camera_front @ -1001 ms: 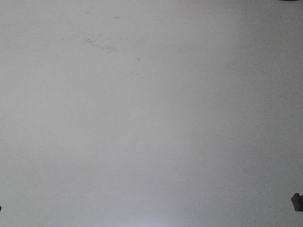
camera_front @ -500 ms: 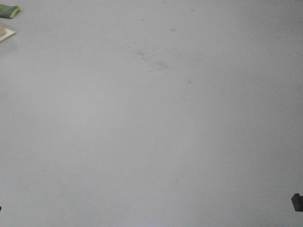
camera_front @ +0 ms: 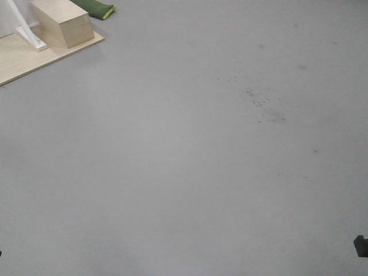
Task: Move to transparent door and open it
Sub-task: 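Drive the base up to the glass door's white frame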
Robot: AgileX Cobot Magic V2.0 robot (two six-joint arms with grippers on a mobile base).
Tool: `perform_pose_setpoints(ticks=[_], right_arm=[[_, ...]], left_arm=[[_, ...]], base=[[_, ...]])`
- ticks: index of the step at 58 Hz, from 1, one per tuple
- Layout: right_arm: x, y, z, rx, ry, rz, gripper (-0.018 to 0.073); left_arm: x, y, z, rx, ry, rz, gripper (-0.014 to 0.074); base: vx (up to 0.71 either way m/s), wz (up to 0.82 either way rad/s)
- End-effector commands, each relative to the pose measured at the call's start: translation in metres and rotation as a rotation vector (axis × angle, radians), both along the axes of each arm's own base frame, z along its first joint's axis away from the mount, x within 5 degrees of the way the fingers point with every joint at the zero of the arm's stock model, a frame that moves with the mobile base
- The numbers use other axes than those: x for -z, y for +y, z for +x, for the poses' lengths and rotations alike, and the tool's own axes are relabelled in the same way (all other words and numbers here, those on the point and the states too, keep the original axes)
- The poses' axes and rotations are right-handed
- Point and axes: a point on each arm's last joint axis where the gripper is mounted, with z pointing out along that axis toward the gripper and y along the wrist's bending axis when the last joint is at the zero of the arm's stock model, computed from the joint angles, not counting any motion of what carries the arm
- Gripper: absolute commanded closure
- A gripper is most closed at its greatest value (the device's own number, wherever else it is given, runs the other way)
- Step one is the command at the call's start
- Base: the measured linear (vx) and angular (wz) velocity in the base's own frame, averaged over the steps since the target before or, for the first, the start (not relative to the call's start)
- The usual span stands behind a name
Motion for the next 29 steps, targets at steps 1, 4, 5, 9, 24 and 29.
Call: perform_pose_setpoints(ticks=[1, 4, 5, 9, 24, 29], right_arm=[[-0.0036, -0.0002, -0.0005, 0.005, -0.083, -0.009, 0.0567], [-0.0036, -0.0002, -0.0005, 0.005, -0.083, -0.009, 0.0567], [-0.0036, -0.0002, -0.0005, 0.005, -0.083, -0.009, 0.0567], [-0.0036, -0.0002, -0.0005, 0.005, -0.083, -0.009, 0.0567], [-0.0036, -0.0002, -0.0005, 0.005, -0.083, -0.009, 0.0567], [-0.0036, -0.0002, -0.0005, 0.005, -0.083, -0.009, 0.0567]], left_arm=[[0.0024, -0.0003, -0.0001, 0.004, -0.058, -0.022, 0.0602], [0.0024, -0.0003, -0.0001, 0.004, -0.058, -0.022, 0.0602], [0.0024, -0.0003, -0.0001, 0.004, -0.058, -0.022, 0.0602], [0.0024, -0.0003, -0.0001, 0.004, -0.058, -0.022, 0.0602], [0.0024, -0.0003, -0.0001, 0.004, -0.058, -0.022, 0.0602], [0.0024, -0.0003, -0.0001, 0.004, -0.058, -0.022, 0.0602]], base=[[0.55, 0.59], [0.55, 0.57], [0.55, 0.56], [0.55, 0.55], [0.55, 0.50], [0.53, 0.42]])
